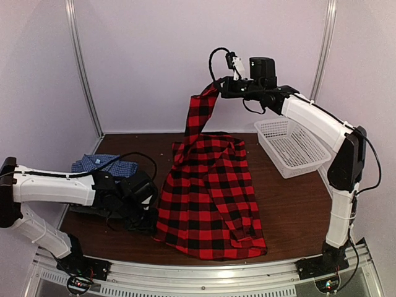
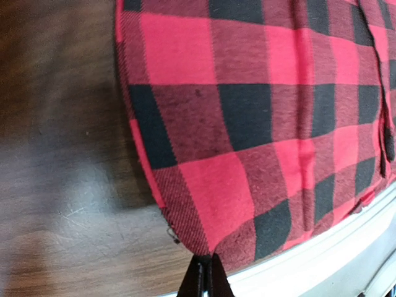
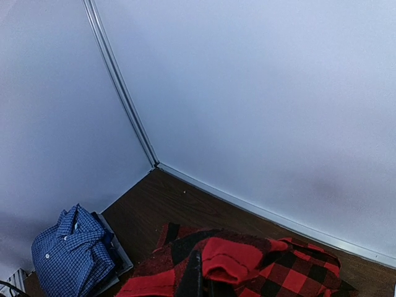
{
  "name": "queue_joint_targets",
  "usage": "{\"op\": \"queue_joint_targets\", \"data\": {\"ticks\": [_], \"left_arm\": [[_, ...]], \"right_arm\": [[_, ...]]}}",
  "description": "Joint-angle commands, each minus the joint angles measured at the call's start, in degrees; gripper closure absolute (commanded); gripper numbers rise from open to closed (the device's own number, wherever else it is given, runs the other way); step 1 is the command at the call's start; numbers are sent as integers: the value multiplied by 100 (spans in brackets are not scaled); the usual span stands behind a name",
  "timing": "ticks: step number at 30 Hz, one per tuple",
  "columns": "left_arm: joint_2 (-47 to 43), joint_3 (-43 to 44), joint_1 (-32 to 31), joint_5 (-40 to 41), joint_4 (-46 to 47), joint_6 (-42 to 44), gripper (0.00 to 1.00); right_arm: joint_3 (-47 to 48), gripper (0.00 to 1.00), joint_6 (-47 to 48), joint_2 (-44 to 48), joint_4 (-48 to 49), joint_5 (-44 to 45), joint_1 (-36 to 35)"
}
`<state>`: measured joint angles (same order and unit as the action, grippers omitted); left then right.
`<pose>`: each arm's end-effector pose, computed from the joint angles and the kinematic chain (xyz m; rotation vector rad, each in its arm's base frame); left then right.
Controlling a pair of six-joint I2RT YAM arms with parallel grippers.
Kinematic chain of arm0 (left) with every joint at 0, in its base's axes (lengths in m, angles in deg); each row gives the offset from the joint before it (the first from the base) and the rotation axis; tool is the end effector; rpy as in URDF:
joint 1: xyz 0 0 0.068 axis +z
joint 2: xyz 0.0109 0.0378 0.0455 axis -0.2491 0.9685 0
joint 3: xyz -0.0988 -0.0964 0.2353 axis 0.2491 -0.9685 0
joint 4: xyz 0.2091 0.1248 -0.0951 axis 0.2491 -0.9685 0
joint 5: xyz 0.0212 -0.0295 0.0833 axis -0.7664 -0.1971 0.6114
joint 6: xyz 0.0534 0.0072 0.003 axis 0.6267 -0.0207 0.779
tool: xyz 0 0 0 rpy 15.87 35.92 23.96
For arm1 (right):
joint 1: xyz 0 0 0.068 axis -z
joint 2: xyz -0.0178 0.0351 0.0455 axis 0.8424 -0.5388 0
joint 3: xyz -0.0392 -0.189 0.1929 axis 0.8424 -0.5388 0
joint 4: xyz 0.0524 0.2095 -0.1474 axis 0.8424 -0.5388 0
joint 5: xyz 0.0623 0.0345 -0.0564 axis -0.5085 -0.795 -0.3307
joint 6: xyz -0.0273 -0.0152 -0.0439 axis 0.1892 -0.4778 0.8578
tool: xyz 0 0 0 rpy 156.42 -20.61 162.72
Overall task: Fold and stack the long sleeve shirts
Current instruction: Pick up the 1/3-folded shirt from the center of the board, then fold the 1/3-folded shirt at the center of the board.
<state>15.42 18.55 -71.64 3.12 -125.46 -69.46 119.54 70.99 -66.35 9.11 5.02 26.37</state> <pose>0.1279 -0.2066 0.1872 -0.0835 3.0181 -0.5523 0.3978 0.2531 0.4160 -0.5472 1.6984 0.8459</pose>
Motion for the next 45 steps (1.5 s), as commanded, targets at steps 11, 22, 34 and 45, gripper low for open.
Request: {"op": "queue_joint_targets", "data": {"ticks": [11, 22, 34, 45], "left_arm": [[1326, 2186, -390, -249, -249, 1914, 100], [2851, 3702, -585, -1299, -258, 2976, 100], [3553, 4104, -654, -1844, -434, 3369, 100], [3571, 3742, -774, -2086, -395, 3455, 100]], "right_arm": [[-170, 100, 291, 487, -365, 435, 676], [-1896, 100, 377, 1783, -87, 788, 1352], [-2741, 100, 365, 2360, 33, 812, 1582], [-2951, 100, 351, 2466, -110, 591, 1582]]}}
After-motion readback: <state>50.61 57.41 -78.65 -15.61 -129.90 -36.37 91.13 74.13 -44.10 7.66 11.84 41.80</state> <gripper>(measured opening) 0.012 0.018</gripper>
